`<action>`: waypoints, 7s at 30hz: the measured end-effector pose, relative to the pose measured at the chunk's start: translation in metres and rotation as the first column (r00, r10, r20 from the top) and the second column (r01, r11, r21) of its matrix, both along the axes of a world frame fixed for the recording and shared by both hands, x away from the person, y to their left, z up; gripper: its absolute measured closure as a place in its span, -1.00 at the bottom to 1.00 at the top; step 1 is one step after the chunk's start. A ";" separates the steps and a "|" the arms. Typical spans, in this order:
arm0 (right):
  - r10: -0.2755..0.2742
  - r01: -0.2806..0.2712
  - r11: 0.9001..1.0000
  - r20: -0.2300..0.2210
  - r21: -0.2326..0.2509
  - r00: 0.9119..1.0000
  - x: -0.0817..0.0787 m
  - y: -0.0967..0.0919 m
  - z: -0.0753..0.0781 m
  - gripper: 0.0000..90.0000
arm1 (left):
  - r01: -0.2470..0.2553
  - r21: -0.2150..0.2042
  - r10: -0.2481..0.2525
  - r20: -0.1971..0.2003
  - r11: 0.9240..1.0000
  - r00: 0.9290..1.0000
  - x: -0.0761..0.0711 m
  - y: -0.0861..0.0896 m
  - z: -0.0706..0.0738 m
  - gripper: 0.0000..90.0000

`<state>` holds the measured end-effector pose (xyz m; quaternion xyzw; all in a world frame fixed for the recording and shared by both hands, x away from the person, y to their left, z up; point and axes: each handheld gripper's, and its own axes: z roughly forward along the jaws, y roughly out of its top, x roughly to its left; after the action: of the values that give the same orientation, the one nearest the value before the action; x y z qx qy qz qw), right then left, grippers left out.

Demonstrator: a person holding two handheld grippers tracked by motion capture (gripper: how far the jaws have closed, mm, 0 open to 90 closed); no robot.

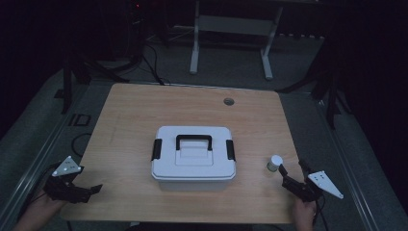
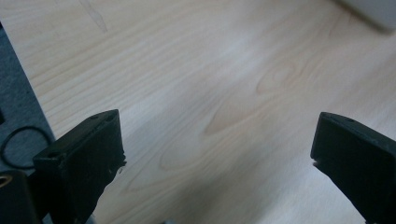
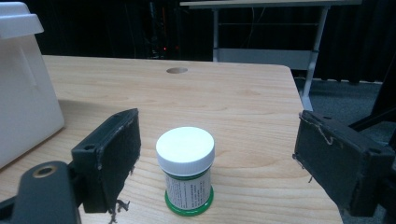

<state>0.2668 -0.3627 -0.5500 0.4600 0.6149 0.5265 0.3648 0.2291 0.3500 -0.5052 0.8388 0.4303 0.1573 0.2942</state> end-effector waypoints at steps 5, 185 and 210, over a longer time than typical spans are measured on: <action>0.003 -0.003 1.000 -0.002 -0.005 1.000 0.000 0.001 0.000 -0.69 | 0.058 0.077 -0.051 -0.082 0.995 0.995 0.004 -0.004 0.005 -0.95; 0.139 -0.140 0.990 -0.058 -0.014 0.989 -0.001 0.010 0.001 -0.71 | 0.766 0.387 -0.506 -0.584 0.514 0.634 0.152 -0.313 0.133 0.86; 0.136 -0.137 0.990 -0.060 -0.011 0.989 -0.001 0.010 0.001 -0.71 | 0.754 0.385 -0.520 -0.555 0.532 0.649 0.148 -0.308 0.164 0.86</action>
<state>0.2662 -0.3524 -0.5492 0.4292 0.6595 0.5317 0.3132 0.3768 0.0422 -0.3408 0.9976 0.0622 -0.0022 -0.0302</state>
